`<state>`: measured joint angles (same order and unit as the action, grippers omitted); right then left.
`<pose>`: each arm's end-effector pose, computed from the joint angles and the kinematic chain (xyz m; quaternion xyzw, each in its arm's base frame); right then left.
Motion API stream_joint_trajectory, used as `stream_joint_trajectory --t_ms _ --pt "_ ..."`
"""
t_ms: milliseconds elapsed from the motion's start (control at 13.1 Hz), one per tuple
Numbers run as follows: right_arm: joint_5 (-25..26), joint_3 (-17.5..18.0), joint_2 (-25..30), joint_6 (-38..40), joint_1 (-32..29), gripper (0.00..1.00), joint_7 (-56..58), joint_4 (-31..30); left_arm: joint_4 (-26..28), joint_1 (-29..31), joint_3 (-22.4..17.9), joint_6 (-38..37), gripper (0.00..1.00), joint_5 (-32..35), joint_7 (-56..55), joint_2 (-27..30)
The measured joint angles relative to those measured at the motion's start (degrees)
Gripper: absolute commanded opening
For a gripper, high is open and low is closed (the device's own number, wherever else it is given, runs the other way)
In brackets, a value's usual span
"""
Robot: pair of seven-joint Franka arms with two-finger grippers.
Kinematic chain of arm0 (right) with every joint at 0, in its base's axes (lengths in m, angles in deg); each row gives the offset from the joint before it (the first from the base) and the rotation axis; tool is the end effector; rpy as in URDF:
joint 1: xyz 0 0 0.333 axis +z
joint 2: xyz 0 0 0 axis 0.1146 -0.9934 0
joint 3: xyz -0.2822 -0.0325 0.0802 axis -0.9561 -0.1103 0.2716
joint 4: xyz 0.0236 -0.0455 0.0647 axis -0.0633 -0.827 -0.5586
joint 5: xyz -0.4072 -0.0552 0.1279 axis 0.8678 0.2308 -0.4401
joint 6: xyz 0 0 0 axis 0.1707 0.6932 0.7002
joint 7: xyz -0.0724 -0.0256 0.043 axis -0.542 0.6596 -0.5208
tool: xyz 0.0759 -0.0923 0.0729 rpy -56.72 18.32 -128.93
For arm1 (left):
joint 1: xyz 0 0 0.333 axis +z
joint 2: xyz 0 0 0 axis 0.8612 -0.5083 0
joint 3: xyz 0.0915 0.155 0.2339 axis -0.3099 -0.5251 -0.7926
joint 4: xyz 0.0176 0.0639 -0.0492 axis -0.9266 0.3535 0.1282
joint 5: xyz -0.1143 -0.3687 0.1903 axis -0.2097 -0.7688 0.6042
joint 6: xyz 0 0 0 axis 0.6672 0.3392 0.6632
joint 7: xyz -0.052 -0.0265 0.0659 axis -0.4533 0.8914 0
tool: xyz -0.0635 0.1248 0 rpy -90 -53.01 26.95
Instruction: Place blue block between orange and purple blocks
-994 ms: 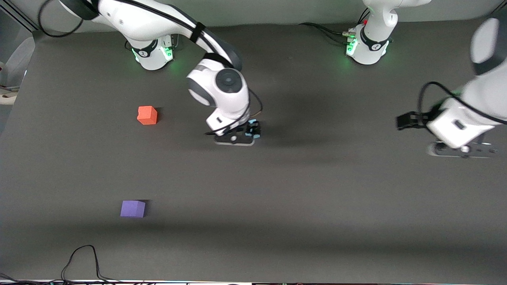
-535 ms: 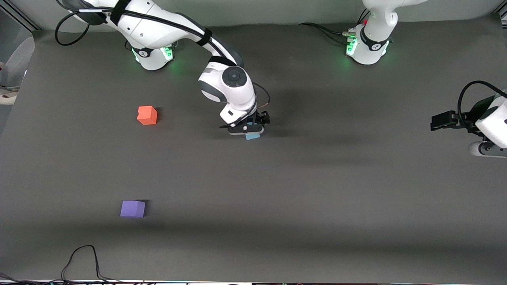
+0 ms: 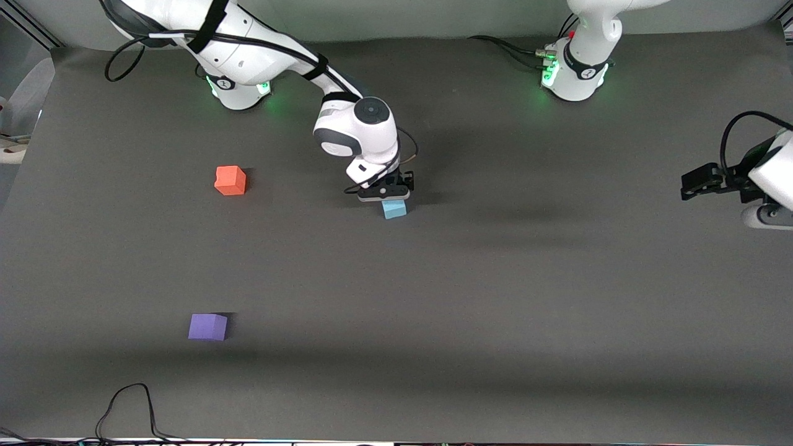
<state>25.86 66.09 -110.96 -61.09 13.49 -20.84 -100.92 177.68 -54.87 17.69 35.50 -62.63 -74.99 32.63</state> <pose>0.3832 0.4903 0.1002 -0.9986 0.0019 -0.0498 0.0160 0.6124 -0.0013 0.5335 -0.9984 0.0399 0.0341 0.0209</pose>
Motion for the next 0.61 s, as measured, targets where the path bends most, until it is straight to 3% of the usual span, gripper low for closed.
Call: stream_joint_trajectory --t_ms 153,382,611 --pt "0.1 0.0 0.2 -0.1 -0.9 0.22 0.0 0.4 3.0 -4.0 -4.2 0.6 1.0 0.0 0.1 2.7" --pt "0.3 0.1 2.8 0.2 -3.0 0.22 0.0 0.9 4.2 -5.3 -4.7 0.6 1.0 -0.2 0.1 3.8" --pt "0.2 0.9 9.8 1.5 -8.6 0.22 0.1 -3.2 4.2 -5.4 -4.8 0.2 1.0 -1.0 0.1 3.9"
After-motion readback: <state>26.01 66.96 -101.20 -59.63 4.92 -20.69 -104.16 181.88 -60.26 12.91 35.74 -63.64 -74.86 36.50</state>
